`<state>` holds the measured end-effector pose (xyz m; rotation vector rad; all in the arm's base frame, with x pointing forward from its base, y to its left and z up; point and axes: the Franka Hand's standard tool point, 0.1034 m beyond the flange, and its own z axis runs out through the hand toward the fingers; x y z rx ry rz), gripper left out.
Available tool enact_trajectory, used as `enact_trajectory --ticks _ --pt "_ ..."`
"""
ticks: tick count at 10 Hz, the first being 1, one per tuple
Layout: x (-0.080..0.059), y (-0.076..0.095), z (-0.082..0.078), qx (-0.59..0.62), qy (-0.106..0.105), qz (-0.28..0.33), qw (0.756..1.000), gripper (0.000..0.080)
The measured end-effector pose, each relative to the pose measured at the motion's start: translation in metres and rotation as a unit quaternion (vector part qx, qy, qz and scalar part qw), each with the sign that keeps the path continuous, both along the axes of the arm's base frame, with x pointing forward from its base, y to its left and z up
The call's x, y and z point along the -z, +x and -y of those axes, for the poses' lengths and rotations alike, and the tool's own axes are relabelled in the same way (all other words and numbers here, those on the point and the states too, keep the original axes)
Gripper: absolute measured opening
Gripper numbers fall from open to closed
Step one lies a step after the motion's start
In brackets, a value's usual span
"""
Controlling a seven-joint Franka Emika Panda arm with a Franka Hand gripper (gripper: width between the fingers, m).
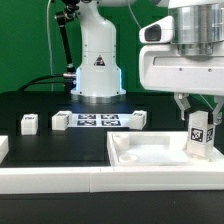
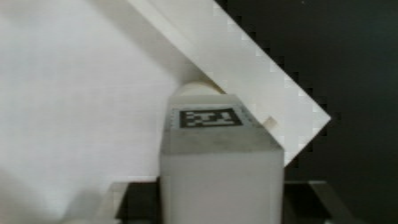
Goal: Assemble square table
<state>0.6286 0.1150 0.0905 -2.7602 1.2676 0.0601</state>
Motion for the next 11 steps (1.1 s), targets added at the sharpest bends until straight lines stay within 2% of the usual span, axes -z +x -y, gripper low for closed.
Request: enact_trajectory --ticks 3,5,6,10,11 --pt "0.0003 0.0003 -0.0001 0.032 0.003 -0.003 0.999 0.0290" --pt "0.0008 0.0000 -0.0007 0.006 0.003 -0.001 1.000 0.0542" --pt "0.0004 0.0001 -0.0030 -0.027 0.000 0.004 1.000 0.0616" --pt "0.0013 0.0013 -0.0041 -0.201 -0.002 0.029 0.979 0.0648" --pt "0.0016 0.0012 -0.0040 -0.250 -0.002 0.035 0.968 0.0649"
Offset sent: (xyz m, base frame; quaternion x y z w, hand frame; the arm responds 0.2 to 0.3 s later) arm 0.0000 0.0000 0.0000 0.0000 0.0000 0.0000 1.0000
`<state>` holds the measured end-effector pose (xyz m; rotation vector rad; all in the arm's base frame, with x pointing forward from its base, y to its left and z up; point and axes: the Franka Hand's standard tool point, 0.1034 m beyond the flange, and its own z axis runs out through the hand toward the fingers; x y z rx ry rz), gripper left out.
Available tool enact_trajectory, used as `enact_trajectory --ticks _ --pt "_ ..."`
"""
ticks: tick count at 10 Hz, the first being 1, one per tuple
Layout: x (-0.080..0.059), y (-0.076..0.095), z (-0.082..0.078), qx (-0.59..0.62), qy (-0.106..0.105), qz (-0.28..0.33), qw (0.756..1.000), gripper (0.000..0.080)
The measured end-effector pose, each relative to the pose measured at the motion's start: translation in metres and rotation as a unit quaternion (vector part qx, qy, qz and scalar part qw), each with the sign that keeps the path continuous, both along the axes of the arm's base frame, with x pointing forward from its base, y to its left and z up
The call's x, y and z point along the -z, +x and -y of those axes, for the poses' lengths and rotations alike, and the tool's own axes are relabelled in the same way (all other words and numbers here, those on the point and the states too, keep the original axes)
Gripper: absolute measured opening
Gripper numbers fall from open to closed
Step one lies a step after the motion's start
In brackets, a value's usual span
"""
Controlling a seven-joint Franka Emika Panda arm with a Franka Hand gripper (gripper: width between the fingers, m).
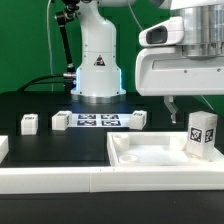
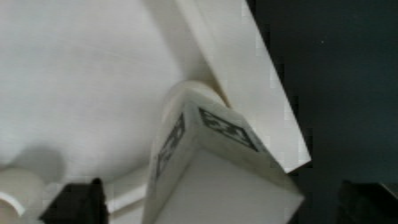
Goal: Assemble square table
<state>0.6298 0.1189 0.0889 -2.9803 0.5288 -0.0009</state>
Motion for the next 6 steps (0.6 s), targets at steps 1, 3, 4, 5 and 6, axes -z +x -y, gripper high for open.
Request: enact_trajectory --ticks 1,3,4,5,6 --pt "0.0001 -0.0001 -0.0001 -0.019 0.000 0.002 1.000 0.0649" --pt "0.0012 -0.0018 -0.0031 -0.134 -0.016 0.014 0.991 0.0649" --pt "0.0013 -0.0021 -0.0041 -0.174 -0.017 0.017 0.985 0.0649" --pt "0.0013 -0.0021 -0.0039 -0.213 -0.018 0.021 0.977 0.0649" --pt "0.0009 -0.0016 -0.0040 -0.235 -0.018 0.024 0.972 0.0649"
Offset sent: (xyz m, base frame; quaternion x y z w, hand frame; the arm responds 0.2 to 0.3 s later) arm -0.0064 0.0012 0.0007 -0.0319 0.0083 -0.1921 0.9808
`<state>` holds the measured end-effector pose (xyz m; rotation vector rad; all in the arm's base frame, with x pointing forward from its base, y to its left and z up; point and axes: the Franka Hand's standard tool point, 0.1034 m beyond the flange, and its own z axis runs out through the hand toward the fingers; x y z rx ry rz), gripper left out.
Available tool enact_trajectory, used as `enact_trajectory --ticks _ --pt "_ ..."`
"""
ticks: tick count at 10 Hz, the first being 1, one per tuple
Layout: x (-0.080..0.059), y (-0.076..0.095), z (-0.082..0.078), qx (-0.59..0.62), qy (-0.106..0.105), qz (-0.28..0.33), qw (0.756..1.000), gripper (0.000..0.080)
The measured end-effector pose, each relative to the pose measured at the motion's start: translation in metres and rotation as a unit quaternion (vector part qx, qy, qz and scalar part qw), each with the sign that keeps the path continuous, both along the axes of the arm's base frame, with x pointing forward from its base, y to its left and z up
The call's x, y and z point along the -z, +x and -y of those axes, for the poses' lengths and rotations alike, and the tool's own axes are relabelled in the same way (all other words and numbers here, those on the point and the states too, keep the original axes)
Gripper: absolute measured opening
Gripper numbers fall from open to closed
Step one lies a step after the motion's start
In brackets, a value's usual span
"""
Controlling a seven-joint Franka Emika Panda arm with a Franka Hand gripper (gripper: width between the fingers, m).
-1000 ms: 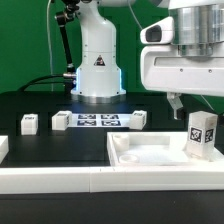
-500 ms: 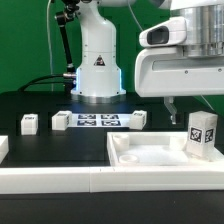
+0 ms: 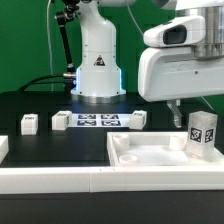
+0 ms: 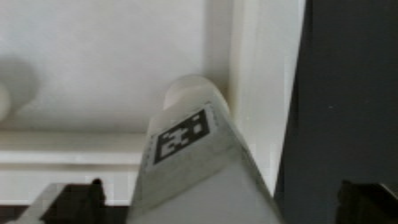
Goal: Assemble square table
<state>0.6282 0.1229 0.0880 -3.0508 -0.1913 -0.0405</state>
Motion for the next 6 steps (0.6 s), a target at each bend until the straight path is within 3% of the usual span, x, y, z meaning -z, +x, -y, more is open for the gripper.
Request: enact_trajectory --ticks 6 --pt "0.0003 -0.0001 0.0006 -0.198 -0.014 0.016 0.980 0.0649"
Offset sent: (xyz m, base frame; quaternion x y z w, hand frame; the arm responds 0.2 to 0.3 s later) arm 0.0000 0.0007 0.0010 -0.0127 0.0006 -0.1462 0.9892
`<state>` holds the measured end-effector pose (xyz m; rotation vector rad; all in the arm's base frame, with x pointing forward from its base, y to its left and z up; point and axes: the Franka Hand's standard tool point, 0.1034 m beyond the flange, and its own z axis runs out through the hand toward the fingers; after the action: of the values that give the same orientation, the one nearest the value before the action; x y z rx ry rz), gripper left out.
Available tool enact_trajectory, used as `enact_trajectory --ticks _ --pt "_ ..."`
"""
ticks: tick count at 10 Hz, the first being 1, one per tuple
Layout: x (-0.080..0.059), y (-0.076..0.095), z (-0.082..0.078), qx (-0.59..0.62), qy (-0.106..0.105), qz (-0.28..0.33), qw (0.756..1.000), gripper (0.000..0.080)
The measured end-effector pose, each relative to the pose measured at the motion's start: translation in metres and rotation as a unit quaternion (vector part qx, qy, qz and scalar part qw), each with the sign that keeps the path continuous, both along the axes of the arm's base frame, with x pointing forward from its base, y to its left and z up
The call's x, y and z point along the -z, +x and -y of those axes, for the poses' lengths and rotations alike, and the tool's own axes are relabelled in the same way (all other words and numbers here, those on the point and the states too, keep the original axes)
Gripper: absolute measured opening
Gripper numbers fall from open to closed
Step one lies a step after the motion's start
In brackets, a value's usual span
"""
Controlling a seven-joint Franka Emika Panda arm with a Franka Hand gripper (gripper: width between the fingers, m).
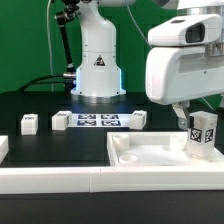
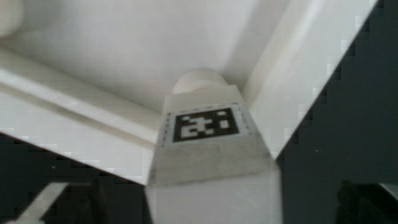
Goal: Assemble square table
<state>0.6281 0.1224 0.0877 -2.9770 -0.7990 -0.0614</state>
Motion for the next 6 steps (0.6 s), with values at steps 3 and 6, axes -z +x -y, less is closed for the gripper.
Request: enact_trajectory --ticks 3,6 --pt "0.0004 0.0005 0.0010 0.002 0.000 0.000 1.000 0.0378" --pt "0.0006 0.0006 0.0014 0.019 0.000 -0.002 1.000 0.0288"
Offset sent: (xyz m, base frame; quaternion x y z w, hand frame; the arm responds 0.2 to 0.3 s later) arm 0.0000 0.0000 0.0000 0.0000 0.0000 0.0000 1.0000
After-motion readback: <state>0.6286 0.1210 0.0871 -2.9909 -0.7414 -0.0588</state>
